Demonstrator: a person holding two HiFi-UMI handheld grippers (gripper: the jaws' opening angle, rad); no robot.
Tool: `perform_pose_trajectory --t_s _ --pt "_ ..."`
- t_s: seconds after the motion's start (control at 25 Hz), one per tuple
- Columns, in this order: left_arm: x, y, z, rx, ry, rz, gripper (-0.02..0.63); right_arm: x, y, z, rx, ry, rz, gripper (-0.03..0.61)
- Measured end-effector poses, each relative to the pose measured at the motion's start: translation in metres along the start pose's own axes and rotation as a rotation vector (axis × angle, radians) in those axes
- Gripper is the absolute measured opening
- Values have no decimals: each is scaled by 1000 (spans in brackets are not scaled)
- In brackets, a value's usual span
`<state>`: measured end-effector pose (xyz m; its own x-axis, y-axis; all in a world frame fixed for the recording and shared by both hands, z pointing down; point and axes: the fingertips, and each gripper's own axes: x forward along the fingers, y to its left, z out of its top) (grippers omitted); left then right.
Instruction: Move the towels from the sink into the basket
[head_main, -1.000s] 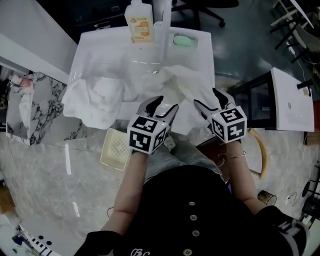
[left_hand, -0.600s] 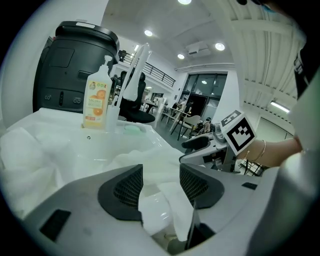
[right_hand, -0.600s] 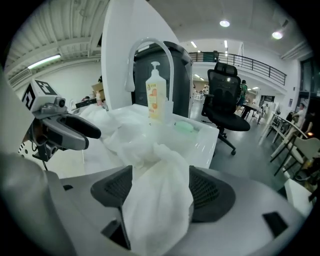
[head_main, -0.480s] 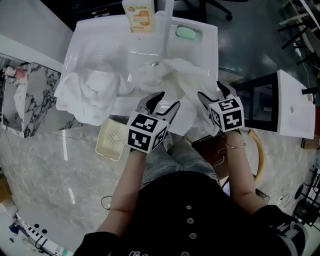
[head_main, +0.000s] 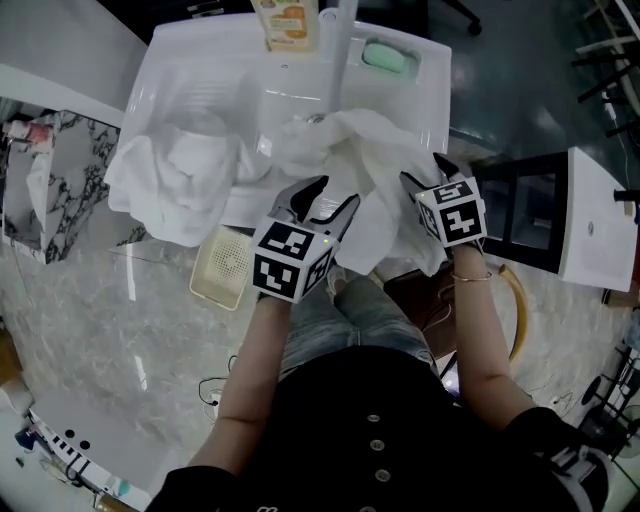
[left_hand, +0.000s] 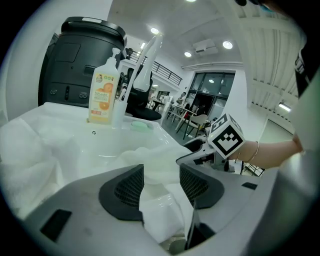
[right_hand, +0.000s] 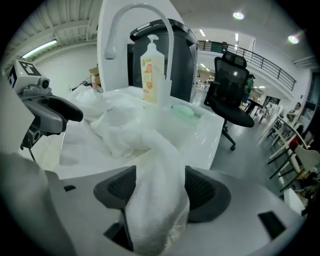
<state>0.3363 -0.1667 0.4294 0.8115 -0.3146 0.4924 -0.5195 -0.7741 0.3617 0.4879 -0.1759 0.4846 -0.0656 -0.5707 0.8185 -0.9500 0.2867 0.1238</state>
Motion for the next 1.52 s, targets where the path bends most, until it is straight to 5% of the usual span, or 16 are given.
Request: perform_pose_trajectory --t_s 0.32,0.6,1.0,1.52 --pt "10 4 1 -17 -2 6 210 9 -1 -6 11 34 -27 226" --pt "9 0 3 -6 1 0 210 -1 4 6 3 -28 -55 72" --pt "-12 9 9 -10 -34 72 210 -43 30 54 68 -258 61 61" --pt "-57 11 26 0 -139 202 210 -90 83 119 -70 -494 261 60"
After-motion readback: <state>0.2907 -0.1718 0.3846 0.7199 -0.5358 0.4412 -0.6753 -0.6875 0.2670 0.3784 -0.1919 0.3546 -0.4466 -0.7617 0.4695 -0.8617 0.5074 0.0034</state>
